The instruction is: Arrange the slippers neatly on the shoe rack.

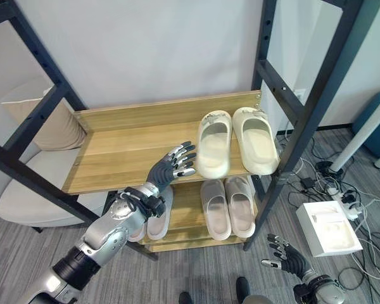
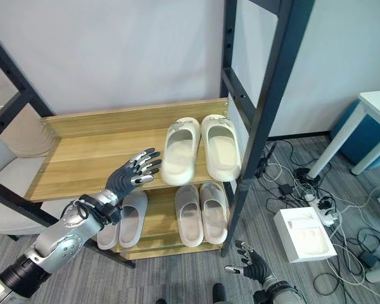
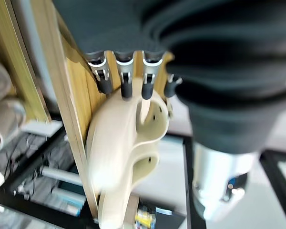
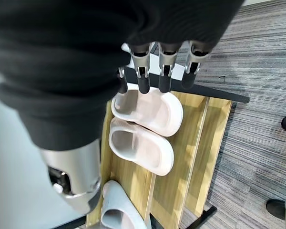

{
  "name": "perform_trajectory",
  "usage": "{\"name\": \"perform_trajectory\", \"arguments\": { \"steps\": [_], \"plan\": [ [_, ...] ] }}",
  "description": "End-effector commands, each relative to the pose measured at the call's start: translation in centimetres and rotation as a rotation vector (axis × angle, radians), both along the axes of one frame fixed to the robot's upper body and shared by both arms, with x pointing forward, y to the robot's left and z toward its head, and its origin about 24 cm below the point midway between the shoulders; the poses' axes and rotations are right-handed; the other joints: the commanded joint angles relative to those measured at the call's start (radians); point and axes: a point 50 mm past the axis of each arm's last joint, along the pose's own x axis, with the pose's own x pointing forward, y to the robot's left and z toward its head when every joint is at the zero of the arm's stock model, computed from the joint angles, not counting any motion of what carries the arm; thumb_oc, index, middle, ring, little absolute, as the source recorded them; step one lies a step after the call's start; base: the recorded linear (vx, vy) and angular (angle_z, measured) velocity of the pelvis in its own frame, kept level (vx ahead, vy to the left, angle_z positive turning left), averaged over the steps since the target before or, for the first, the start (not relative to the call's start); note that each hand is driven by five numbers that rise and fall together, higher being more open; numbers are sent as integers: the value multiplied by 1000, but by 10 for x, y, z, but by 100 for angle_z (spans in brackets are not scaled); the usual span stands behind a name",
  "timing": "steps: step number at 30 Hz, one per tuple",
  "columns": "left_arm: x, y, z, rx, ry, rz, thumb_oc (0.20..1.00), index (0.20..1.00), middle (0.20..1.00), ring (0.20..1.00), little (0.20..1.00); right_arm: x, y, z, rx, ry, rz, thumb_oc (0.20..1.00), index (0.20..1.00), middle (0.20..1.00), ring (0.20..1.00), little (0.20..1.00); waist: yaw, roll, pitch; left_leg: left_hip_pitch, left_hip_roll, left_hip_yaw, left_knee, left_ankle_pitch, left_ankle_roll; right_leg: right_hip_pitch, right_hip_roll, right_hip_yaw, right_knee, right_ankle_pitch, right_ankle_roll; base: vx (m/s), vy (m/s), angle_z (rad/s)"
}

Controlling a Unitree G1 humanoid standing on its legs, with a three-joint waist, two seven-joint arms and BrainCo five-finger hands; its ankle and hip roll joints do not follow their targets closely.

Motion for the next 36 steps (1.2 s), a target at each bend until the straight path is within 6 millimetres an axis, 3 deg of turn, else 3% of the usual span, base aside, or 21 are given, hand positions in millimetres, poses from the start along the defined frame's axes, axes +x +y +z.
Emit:
{"name": "perform_trajectory", "arguments": {
  "steps": [1,5,9,13,16,17,21,24,27,28,31,33,35,36],
  "plan": [
    [16,-6,9,-13,-29,6,1000,1000,1000,1000,1000,21,16,16,63,-115,29,1000,1000,1000,1000,1000,-21,-39,14,38,19,-23,1,-63,-23,21,-26,-8,1,-77,77,0,0,0],
    [28,-24,14,-48,-42,21,1000,1000,1000,1000,1000,25,19,15,60,-120,30,1000,1000,1000,1000,1000,-32,-39,18,38,19,-22,1,-63,-23,19,-26,-4,1,-76,76,1,-3,2],
    [29,-28,21,-15,-102,34,1000,1000,1000,1000,1000,24,19,15,70,-120,18,1000,1000,1000,1000,1000,-34,-39,20,38,17,-21,1,-65,-21,16,-26,-3,1,-75,76,0,0,0],
    [38,-13,32,83,-212,147,1000,1000,1000,1000,1000,24,20,13,81,-126,-2,1000,1000,1000,1000,1000,-25,-42,19,39,18,-24,1,-65,-20,19,-28,-6,1,-78,75,0,0,0],
    [44,14,50,90,-330,381,1000,1000,1000,1000,1000,26,25,12,92,-151,-29,1000,1000,1000,1000,1000,-9,-49,20,38,17,-38,1,-62,-21,29,-30,-18,1,-83,70,4,0,-1],
    [44,15,50,90,-331,382,1000,1000,1000,1000,1000,26,25,12,92,-151,-29,1000,1000,1000,1000,1000,-10,-49,21,38,17,-39,1,-62,-21,29,-30,-19,1,-83,70,17,-4,4],
    [23,29,87,-5,-558,514,1000,1000,1000,1000,1000,29,26,14,99,-186,-46,1000,1000,1000,1000,1000,8,-59,22,39,18,-52,1,-62,-23,38,-31,-33,1,-87,69,10,1,3],
    [-3,26,115,-84,-734,406,1000,1000,1000,1000,1000,26,24,14,116,-186,-46,1000,1000,1000,1000,1000,18,-63,21,38,17,-54,1,-64,-26,40,-32,-37,1,-88,72,9,18,10],
    [-37,14,136,-128,-880,179,1000,1000,1000,1000,1000,22,25,10,142,-162,-45,1000,1000,1000,1000,1000,30,-65,18,37,18,-58,1,-66,-27,42,-32,-43,1,-89,74,7,19,15],
    [-37,14,136,-127,-879,178,1000,1000,1000,1000,1000,22,25,10,143,-162,-44,1000,1000,1000,1000,1000,30,-66,18,38,18,-58,1,-66,-27,42,-32,-43,1,-89,74,0,9,9],
    [-63,-5,135,-73,-912,-70,1000,1000,1000,1000,1000,24,32,9,168,-160,-20,1000,1000,1000,1000,1000,47,-71,12,35,18,-64,1,-69,-26,44,-31,-50,1,-92,75,0,1,2],
    [-67,-11,132,-35,-913,-119,1000,1000,1000,1000,1000,26,34,10,173,-164,-13,1000,1000,1000,1000,1000,50,-72,11,33,19,-67,1,-69,-26,45,-31,-51,1,-92,75,0,0,0],
    [-71,-18,121,23,-881,-195,1000,1000,1000,1000,1000,28,34,12,169,-173,3,1000,1000,1000,1000,1000,54,-73,11,34,18,-70,1,-69,-25,46,-31,-54,1,-93,75,0,0,0],
    [-69,-23,100,82,-790,-252,1000,1000,1000,1000,1000,32,35,14,161,-186,21,1000,1000,1000,1000,1000,56,-73,13,34,18,-72,1,-70,-24,48,-30,-56,1,-95,75,0,0,0]
  ]
}}
